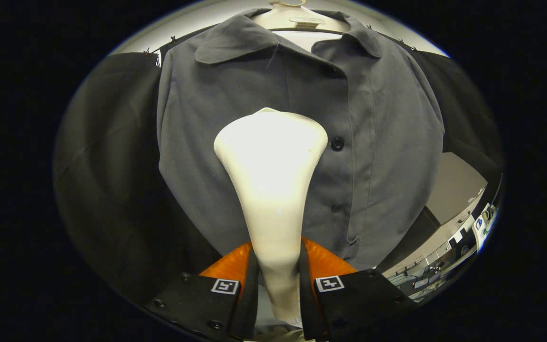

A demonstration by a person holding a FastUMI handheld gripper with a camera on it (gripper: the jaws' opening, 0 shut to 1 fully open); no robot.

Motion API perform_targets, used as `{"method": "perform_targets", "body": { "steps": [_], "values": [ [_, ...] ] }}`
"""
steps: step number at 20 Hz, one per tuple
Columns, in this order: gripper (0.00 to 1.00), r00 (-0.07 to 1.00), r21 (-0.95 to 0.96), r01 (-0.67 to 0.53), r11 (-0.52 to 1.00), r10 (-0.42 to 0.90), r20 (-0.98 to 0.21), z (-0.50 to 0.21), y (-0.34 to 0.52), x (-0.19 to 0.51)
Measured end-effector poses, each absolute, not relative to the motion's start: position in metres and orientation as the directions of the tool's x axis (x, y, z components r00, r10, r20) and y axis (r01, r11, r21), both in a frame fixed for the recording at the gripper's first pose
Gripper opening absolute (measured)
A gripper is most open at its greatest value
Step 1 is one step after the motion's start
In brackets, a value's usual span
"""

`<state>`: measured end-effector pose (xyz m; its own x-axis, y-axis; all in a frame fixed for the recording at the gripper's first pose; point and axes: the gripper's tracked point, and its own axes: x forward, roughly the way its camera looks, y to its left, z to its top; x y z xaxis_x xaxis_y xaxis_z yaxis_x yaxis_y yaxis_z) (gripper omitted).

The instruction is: Iron the clothes twice with a garment steamer, once on the left side and once on the right side.

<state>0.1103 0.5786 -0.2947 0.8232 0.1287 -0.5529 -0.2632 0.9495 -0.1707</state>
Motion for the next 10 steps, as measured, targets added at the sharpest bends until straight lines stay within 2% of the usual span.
{"method": "perform_targets", "body": {
  "steps": [10],
  "values": [
    [0.45, 0.771, -0.180, -0.256, 0.950, 0.089, -0.631, -0.351, 0.549, 0.095]
  ]
}}
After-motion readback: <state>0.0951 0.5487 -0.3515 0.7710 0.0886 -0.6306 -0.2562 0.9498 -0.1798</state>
